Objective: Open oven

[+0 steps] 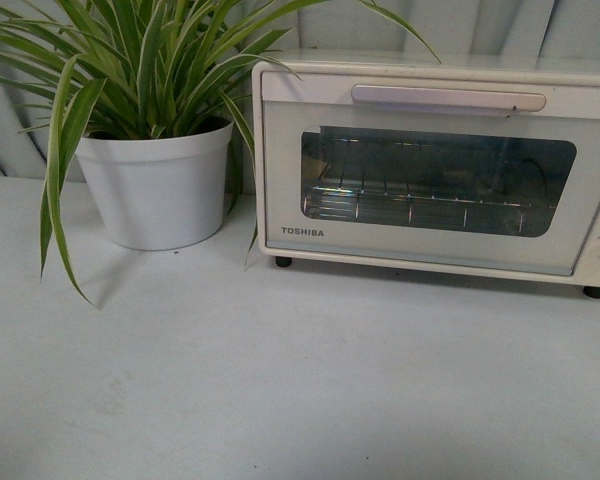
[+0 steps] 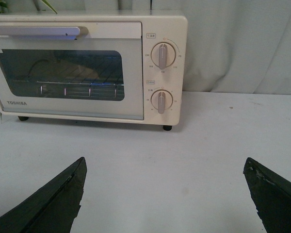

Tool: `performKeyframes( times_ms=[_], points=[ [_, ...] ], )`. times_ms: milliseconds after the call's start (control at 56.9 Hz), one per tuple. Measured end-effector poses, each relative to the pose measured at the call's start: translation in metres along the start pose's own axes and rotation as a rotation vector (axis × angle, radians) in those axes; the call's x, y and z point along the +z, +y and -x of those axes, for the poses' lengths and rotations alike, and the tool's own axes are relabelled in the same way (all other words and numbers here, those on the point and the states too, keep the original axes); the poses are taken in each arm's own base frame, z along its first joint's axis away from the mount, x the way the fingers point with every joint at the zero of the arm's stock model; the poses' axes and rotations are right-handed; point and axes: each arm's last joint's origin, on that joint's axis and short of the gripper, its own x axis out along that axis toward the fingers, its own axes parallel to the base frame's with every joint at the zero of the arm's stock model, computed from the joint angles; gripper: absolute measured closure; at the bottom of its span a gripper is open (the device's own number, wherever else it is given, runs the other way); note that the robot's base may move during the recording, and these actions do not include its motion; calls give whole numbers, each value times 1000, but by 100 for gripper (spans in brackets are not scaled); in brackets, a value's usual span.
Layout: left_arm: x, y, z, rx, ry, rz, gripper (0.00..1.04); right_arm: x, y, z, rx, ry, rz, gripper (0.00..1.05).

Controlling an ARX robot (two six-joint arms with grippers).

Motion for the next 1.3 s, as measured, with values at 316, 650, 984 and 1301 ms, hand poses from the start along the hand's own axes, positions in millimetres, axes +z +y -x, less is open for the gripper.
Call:
performKeyframes(
  times_ms=[316,650,984,1301],
  points=[
    [0,-20,-23,76,261,432,6,0,0,0,0,0,0,9],
    [8,-74,-99,-100,434,754,6,0,0,0,0,0,0,9],
    [5,-125,-157,-169,492,906,6,0,0,0,0,0,0,9],
    [-7,-156,-173,-174,569,930,6,0,0,0,0,0,0,9]
  ],
)
